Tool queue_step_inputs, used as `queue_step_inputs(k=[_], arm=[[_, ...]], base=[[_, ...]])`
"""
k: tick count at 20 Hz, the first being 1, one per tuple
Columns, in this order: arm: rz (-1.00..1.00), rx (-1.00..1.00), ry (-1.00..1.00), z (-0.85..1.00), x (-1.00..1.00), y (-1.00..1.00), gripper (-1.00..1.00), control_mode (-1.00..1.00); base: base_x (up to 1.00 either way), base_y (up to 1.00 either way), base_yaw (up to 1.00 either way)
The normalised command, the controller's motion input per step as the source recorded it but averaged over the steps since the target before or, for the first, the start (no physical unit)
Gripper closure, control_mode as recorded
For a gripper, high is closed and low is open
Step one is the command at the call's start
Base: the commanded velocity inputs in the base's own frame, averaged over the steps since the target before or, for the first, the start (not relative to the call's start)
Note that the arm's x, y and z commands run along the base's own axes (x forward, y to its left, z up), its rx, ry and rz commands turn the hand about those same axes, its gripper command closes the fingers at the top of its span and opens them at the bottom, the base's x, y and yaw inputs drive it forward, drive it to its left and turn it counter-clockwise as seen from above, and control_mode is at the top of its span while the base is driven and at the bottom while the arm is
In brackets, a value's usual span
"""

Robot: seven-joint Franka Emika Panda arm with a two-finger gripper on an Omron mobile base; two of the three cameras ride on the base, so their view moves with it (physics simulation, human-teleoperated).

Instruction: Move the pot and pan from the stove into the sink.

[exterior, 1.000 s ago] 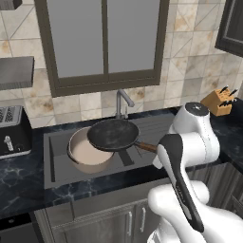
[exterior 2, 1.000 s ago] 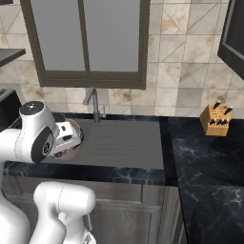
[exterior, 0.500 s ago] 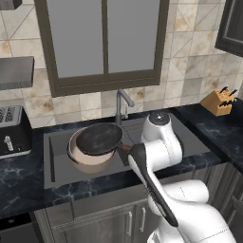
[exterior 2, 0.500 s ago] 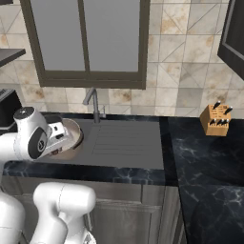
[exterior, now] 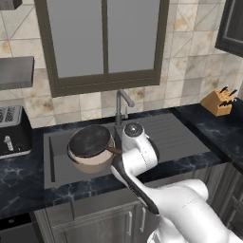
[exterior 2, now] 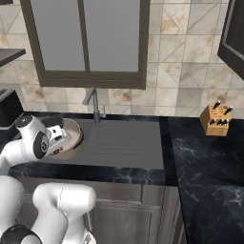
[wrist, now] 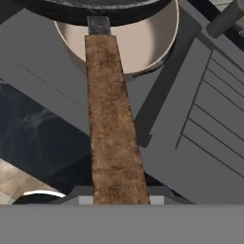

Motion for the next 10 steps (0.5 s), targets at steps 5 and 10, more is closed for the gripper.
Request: queue_step_inputs(k=[5, 10], arm=[[0.0, 0.01, 0.0, -0.35, 0.68, 0.08, 1.0, -1.0], [0.02, 0.04, 0.02, -0.08, 0.16, 0.0, 1.0, -1.0]], base=[[0.0, 0.0, 0.0], [0.0, 0.0, 0.0]])
